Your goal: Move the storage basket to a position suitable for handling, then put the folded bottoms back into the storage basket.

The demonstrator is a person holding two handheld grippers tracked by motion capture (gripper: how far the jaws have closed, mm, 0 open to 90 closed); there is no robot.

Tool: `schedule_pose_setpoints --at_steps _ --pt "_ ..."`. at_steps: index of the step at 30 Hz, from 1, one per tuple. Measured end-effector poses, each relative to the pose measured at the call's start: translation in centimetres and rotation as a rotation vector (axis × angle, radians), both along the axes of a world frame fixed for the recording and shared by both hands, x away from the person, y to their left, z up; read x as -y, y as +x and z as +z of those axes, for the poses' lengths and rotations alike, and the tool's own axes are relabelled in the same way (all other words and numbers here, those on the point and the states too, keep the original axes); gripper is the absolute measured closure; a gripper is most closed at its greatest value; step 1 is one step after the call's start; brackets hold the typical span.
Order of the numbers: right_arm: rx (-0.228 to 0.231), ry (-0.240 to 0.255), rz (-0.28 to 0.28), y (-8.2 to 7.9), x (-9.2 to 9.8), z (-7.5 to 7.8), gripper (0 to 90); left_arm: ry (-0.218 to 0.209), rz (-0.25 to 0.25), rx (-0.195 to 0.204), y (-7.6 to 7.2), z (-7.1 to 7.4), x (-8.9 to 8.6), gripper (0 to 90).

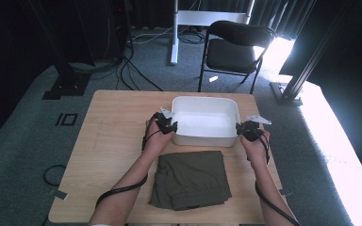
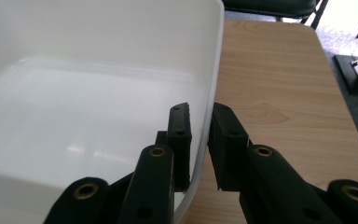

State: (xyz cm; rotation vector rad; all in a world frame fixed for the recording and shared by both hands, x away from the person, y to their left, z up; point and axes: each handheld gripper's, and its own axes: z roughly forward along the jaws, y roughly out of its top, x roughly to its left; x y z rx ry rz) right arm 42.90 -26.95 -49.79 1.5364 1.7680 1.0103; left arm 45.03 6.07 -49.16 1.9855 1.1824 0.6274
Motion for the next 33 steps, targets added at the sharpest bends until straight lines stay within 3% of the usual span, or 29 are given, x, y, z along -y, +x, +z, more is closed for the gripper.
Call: schedule_pose_setpoints --at_steps 2,4,6,8,12,15,20,26,33 --pt "0.009 0.013 0.021 0.1 0.1 0.2 70.4 0.003 -0.008 -0.002 0.1 0.1 0.1 61.6" --pt "0.021 0.019 0.046 0.1 0.1 0.4 62.1 -0.005 -0.026 0.024 0.2 0.1 0.2 55.3" --pt "0.033 0.031 0.057 0.2 0.1 0.8 54.7 -0.02 -0.039 0.0 0.4 0.2 0.3 50.0" --pt "0.057 0.04 0.068 0.2 0.1 1.1 51.3 -0.008 -0.065 0.014 0.4 0.4 0.3 37.0" --pt "0.125 0.028 0.094 0.2 -0.2 2.2 32.6 -0.028 -0.099 0.017 0.3 1.0 0.3 33.9" --pt "0.164 0.067 0.075 0.1 -0.4 2.6 18.5 -0.041 -0.122 0.016 0.0 1.4 0.4 28.3" --pt "0.145 0.04 0.146 -0.1 -0.7 3.0 19.6 -0.06 -0.129 0.027 -0.5 2.3 0.1 21.9" --pt "0.144 0.007 0.152 -1.0 -1.1 3.7 19.0 -0.083 -0.145 0.038 -1.6 3.1 -0.7 21.9" --pt "0.154 0.006 0.191 -2.7 -1.2 4.5 17.8 -0.097 -0.172 0.038 -3.4 3.5 -1.8 21.9"
